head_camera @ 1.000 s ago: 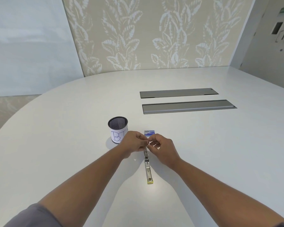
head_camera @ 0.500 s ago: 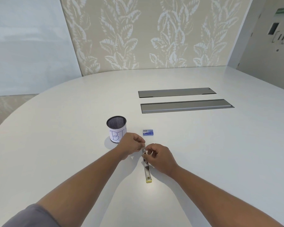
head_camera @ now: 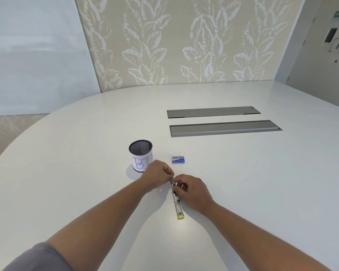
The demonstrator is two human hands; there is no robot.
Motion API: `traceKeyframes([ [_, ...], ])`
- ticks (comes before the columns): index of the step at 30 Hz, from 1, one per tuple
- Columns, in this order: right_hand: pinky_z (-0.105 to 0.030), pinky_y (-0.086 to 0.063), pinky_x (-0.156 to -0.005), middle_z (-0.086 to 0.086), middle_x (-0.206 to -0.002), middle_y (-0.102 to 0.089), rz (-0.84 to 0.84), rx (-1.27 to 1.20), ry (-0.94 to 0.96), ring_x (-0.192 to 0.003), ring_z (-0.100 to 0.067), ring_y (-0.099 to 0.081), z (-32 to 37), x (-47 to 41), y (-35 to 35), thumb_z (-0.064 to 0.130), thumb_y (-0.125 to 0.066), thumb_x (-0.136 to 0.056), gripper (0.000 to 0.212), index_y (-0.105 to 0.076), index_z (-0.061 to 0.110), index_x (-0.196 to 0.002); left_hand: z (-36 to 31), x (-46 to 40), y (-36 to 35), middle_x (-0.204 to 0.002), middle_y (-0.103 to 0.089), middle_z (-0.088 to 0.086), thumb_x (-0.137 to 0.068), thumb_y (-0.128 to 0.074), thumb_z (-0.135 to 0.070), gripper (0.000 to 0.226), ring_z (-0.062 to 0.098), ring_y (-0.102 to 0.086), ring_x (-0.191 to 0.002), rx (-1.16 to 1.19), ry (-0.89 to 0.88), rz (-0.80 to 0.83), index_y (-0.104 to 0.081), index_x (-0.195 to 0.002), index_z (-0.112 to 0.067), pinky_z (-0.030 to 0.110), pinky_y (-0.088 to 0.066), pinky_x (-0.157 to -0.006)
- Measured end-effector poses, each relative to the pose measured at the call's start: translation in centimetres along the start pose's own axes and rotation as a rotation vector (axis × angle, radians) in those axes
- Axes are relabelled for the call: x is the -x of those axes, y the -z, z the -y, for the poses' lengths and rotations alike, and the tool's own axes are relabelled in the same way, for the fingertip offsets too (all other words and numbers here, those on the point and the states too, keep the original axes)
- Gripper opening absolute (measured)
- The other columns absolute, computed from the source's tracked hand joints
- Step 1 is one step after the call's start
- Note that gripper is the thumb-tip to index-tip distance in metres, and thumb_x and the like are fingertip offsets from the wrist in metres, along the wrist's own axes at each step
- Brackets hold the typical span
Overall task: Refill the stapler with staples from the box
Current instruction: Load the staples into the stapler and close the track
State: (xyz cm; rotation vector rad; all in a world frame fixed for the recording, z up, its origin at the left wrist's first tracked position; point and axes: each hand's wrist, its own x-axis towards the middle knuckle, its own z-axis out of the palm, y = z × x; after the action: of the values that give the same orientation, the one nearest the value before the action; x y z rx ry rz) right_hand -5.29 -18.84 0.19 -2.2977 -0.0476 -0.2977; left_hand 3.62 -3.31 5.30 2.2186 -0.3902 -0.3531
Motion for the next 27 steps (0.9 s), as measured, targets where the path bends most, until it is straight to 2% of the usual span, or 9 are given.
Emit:
traceKeyframes([
  [4, -0.015, -0.040, -0.065, 0.028, -0.083, -0.067, 0.007, 0.008, -0.008, -0.072, 0.000, -0.063, 0.05, 0.03, 0.03, 0.037, -0.066, -0.085, 0.014, -0.060, 0.047, -0.093, 0.02, 0.01, -0.16, -0.073, -0.073, 0.001, -0.078, -0.080, -0.010, 0.006, 0.012, -0.061, -0.062, 0.032, 0.025, 0.007, -0.076, -0.079, -0.015, 0.026, -0.053, -0.064],
  [7, -0.016, -0.042, -0.065, 0.026, -0.082, -0.068, 0.012, 0.012, -0.011, -0.071, 0.000, -0.062, 0.04, 0.06, 0.05, 0.037, -0.064, -0.084, 0.013, -0.061, 0.048, -0.090, 0.14, 0.00, -0.30, -0.075, -0.074, 0.009, -0.077, -0.079, -0.009, 0.003, 0.016, -0.061, -0.062, 0.072, 0.053, 0.035, -0.077, -0.079, -0.010, 0.027, -0.052, -0.063],
  [10, -0.017, -0.044, -0.067, 0.024, -0.082, -0.068, 0.017, 0.007, -0.018, -0.071, -0.001, -0.062, 0.00, 0.08, 0.10, 0.037, -0.064, -0.084, 0.013, -0.063, 0.045, -0.096, 0.30, 0.03, -0.47, -0.079, -0.075, 0.017, -0.078, -0.080, -0.009, 0.007, 0.017, -0.060, -0.062, 0.097, 0.069, 0.047, -0.077, -0.083, -0.007, 0.026, -0.051, -0.059],
  [15, -0.019, -0.045, -0.067, 0.022, -0.079, -0.068, 0.030, 0.011, -0.023, -0.069, -0.001, -0.061, 0.07, 0.04, 0.21, 0.035, -0.065, -0.085, 0.014, -0.064, 0.044, -0.096, 0.46, 0.17, -0.61, -0.069, -0.063, 0.006, -0.077, -0.078, 0.000, 0.017, 0.015, -0.055, -0.055, 0.187, 0.093, 0.038, -0.068, -0.091, -0.004, 0.022, -0.047, -0.053],
  [21, -0.023, -0.049, -0.070, 0.020, -0.078, -0.069, 0.024, 0.017, -0.026, -0.069, -0.002, -0.061, 0.02, 0.08, 0.19, 0.035, -0.064, -0.085, 0.013, -0.062, 0.040, -0.098, 0.33, 0.01, -0.40, -0.089, -0.059, 0.012, -0.076, -0.078, -0.002, 0.048, 0.022, -0.058, -0.069, 0.229, 0.178, 0.097, -0.053, -0.116, -0.010, 0.026, -0.049, -0.058],
  [27, -0.026, -0.052, -0.071, 0.020, -0.077, -0.068, 0.024, 0.021, -0.028, -0.069, -0.003, -0.061, -0.10, 0.08, 0.15, 0.036, -0.064, -0.084, 0.015, -0.059, 0.042, -0.097, 0.26, -0.42, -0.48, -0.083, -0.058, 0.008, -0.073, -0.080, 0.000, 0.049, 0.020, -0.056, -0.069, 0.208, 0.197, 0.131, -0.057, -0.115, -0.008, 0.027, -0.049, -0.059],
])
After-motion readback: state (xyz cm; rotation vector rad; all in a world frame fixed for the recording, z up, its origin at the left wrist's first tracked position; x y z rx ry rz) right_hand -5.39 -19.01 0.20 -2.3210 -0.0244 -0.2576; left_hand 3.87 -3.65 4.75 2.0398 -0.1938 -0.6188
